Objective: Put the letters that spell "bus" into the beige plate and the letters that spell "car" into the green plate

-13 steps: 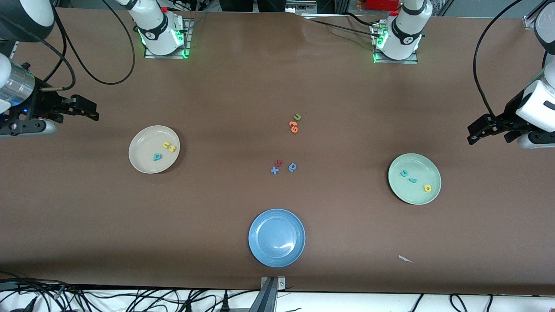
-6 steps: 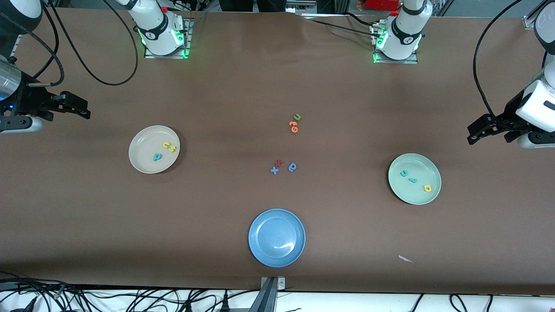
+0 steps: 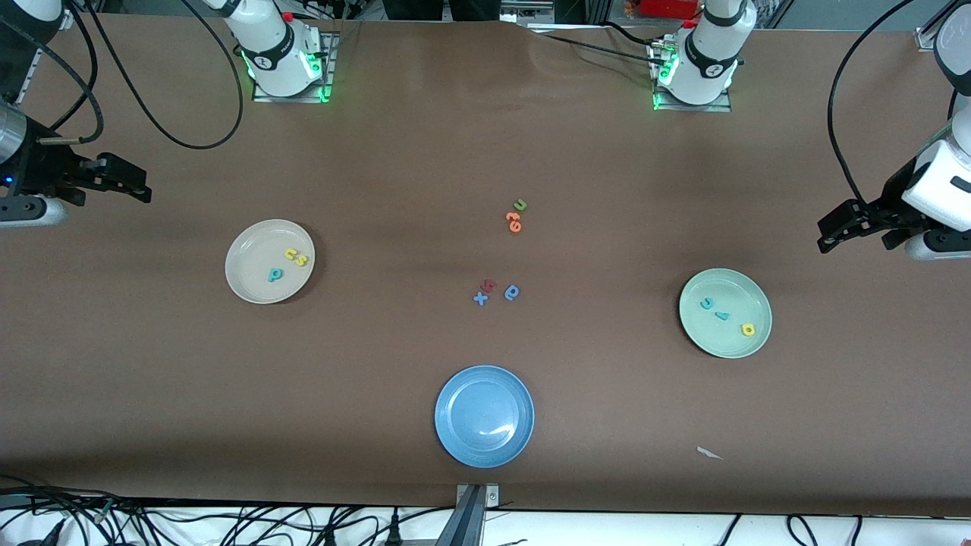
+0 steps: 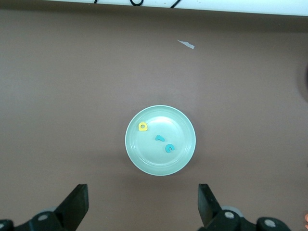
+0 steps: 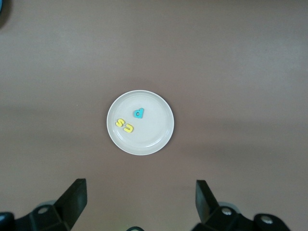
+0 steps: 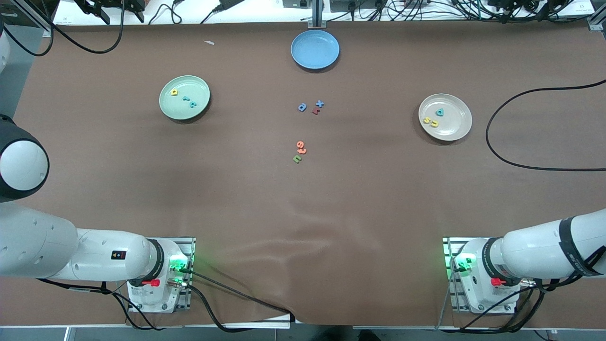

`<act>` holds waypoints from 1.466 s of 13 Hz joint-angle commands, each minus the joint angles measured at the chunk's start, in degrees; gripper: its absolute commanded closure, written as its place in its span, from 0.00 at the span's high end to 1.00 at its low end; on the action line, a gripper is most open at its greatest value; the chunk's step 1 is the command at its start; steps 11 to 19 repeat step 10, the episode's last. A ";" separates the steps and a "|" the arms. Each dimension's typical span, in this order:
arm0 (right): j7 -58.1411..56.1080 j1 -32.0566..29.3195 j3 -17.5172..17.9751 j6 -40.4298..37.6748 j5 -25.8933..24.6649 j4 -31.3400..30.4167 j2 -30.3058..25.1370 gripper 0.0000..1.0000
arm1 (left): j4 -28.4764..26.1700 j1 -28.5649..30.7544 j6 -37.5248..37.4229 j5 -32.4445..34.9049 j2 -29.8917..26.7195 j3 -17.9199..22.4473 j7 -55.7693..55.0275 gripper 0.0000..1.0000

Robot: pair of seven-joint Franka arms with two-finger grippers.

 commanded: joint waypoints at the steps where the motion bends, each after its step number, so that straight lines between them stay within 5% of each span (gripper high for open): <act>1: 0.00 0.23 -0.03 -1.87 -1.66 1.98 0.74 1.00 | 1.09 -0.17 -0.93 -1.39 0.43 0.20 0.13 1.00; 19: 0.09 0.14 -0.21 -2.05 -3.07 1.98 0.91 1.00 | 1.00 -0.26 -0.93 -1.30 0.43 0.20 0.13 1.00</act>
